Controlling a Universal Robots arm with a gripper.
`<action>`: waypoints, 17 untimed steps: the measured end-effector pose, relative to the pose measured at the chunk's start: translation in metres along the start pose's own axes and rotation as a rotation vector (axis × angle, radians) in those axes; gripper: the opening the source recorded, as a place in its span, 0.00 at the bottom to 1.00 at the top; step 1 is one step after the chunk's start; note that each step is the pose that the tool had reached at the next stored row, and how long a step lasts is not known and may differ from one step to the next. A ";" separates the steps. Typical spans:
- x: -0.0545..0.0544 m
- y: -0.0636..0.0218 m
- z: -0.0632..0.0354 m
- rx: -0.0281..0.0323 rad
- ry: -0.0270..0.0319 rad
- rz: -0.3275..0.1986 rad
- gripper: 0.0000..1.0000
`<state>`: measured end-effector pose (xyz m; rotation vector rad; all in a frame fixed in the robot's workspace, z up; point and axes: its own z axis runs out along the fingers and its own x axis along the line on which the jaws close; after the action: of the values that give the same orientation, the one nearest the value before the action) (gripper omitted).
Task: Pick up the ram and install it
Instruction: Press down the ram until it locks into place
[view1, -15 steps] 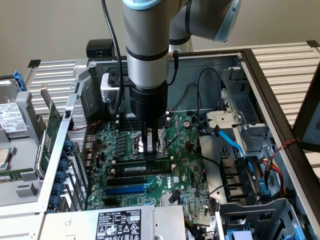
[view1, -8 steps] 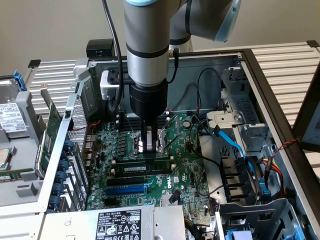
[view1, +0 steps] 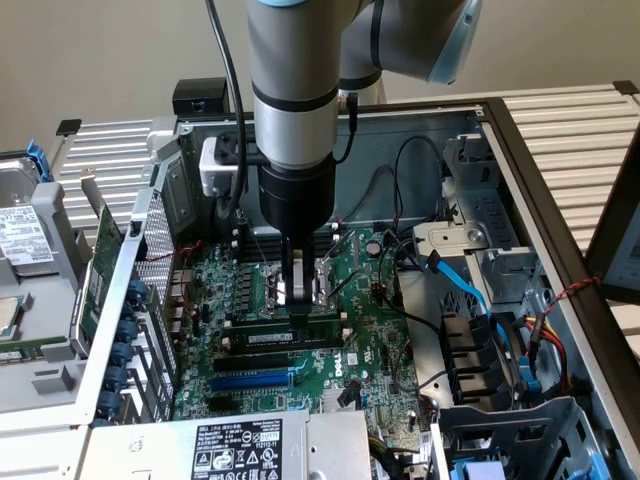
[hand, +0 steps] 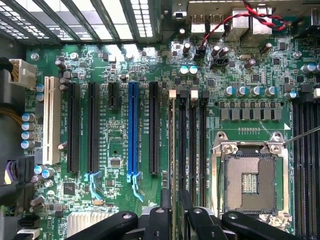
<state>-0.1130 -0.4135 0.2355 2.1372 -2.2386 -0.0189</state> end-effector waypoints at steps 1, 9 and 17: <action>0.000 0.0000 -0.0002 -0.0010 0.0001 0.000 0.21; 0.000 0.0014 -0.0017 -0.0060 0.0019 0.000 0.21; 0.001 0.0106 -0.0033 -0.0060 0.0018 0.004 0.11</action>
<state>-0.1235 -0.4135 0.2392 2.1294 -2.2384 -0.0236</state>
